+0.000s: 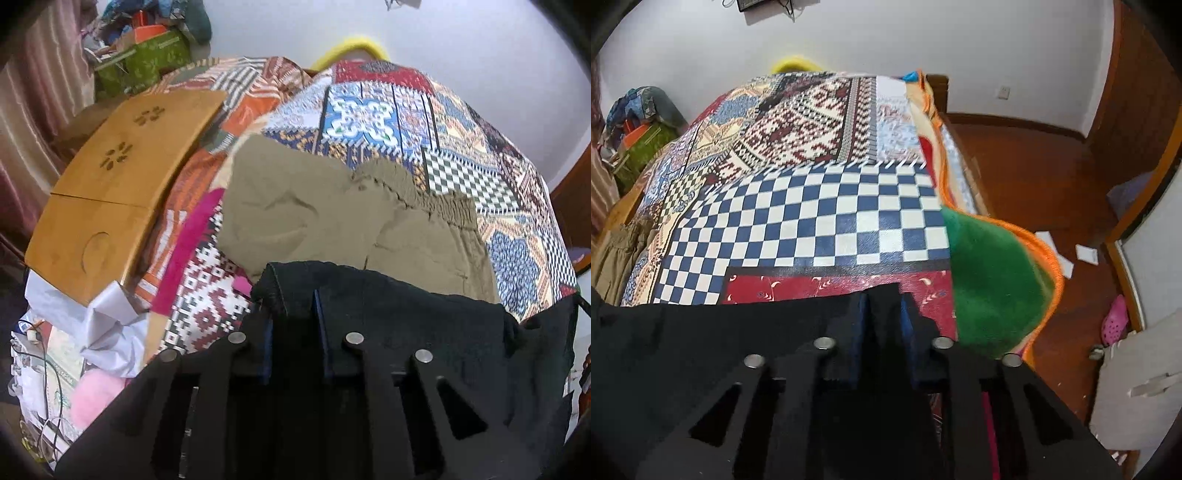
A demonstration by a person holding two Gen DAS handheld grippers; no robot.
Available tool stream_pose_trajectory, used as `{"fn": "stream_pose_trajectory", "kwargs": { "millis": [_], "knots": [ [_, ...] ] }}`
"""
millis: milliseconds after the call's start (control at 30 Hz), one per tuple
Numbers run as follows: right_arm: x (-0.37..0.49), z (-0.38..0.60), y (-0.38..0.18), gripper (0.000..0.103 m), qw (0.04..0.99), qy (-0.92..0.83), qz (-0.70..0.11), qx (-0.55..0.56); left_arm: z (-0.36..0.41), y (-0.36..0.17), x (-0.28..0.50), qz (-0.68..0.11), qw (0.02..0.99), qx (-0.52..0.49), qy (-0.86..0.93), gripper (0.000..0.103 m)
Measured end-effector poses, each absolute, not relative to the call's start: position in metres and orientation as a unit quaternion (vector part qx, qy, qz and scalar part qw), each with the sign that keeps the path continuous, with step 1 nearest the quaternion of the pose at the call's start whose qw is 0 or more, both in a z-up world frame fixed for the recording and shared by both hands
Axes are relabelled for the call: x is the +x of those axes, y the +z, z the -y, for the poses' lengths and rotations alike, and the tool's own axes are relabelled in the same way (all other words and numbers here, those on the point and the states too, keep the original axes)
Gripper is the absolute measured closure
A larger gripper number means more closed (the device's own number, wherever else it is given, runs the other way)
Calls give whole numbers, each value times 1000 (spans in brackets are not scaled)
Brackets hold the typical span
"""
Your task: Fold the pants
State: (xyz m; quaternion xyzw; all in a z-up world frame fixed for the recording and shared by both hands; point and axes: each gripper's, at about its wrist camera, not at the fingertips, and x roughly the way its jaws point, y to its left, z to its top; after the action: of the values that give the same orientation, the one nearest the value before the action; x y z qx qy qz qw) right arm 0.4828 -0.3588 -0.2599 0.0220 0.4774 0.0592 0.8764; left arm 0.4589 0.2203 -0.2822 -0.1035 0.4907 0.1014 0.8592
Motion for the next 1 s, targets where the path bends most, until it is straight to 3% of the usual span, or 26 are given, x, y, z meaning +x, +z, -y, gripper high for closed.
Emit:
{"fn": "stream_pose_trajectory", "kwargs": {
  "millis": [467, 1000],
  "knots": [
    [487, 367, -232, 95, 904, 24, -426, 25, -225, -270, 465, -476, 867, -93, 115, 85],
    [403, 372, -147, 96, 933, 45, -355, 47, -211, -186, 400, -399, 909, -98, 64, 85]
  ]
}}
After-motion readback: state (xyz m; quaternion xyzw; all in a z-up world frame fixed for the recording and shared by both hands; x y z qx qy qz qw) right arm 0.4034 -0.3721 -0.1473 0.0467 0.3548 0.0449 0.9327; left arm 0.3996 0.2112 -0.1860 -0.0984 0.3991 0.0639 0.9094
